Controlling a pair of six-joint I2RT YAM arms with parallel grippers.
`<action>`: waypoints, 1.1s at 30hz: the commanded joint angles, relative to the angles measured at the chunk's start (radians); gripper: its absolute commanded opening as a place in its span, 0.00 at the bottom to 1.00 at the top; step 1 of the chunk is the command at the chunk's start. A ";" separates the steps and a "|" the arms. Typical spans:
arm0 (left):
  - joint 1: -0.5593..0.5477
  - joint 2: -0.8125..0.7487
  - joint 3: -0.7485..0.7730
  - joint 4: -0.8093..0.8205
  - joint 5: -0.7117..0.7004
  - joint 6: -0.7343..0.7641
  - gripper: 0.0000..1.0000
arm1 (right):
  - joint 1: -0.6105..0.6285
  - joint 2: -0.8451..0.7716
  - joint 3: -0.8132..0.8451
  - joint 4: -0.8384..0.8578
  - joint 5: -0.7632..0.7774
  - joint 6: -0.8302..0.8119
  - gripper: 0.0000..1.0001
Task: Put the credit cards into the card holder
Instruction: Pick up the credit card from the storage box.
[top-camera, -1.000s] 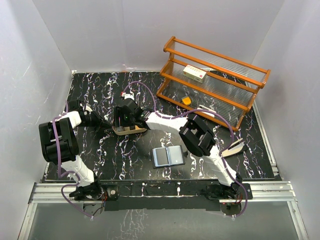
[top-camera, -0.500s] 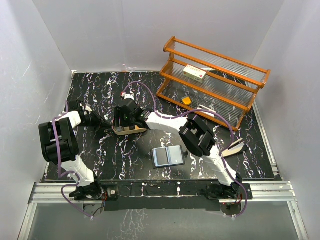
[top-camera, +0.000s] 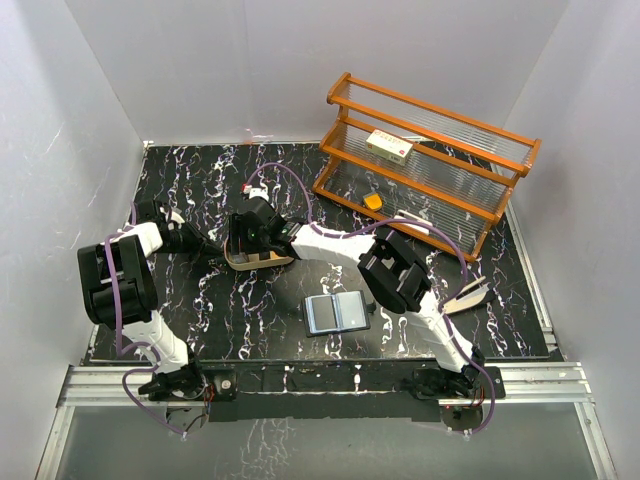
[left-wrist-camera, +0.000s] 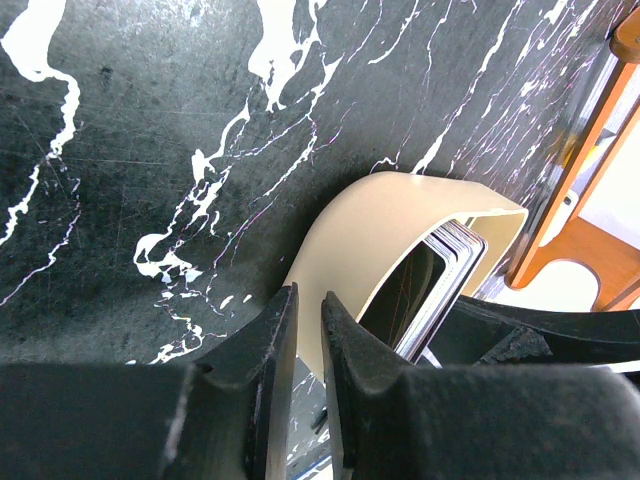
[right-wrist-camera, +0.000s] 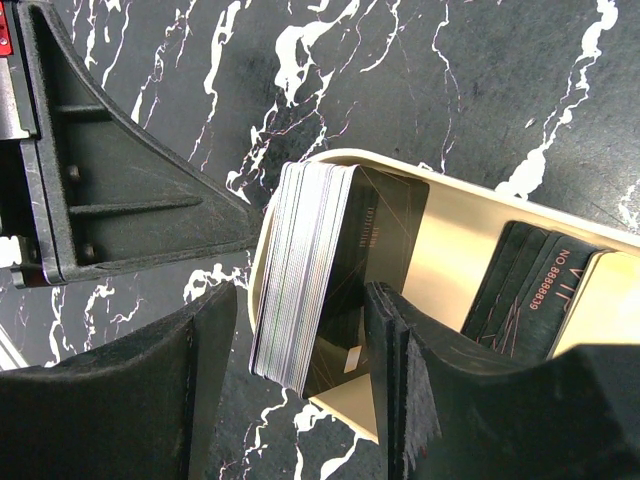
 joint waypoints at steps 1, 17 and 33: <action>0.003 0.006 0.007 -0.022 0.028 0.000 0.15 | 0.006 -0.065 0.015 0.061 0.013 -0.012 0.51; 0.003 0.009 0.010 -0.023 0.029 0.001 0.15 | 0.007 -0.076 -0.003 0.064 0.024 -0.008 0.45; 0.003 0.014 0.013 -0.029 0.024 0.002 0.15 | 0.007 -0.124 -0.050 0.063 0.100 -0.004 0.21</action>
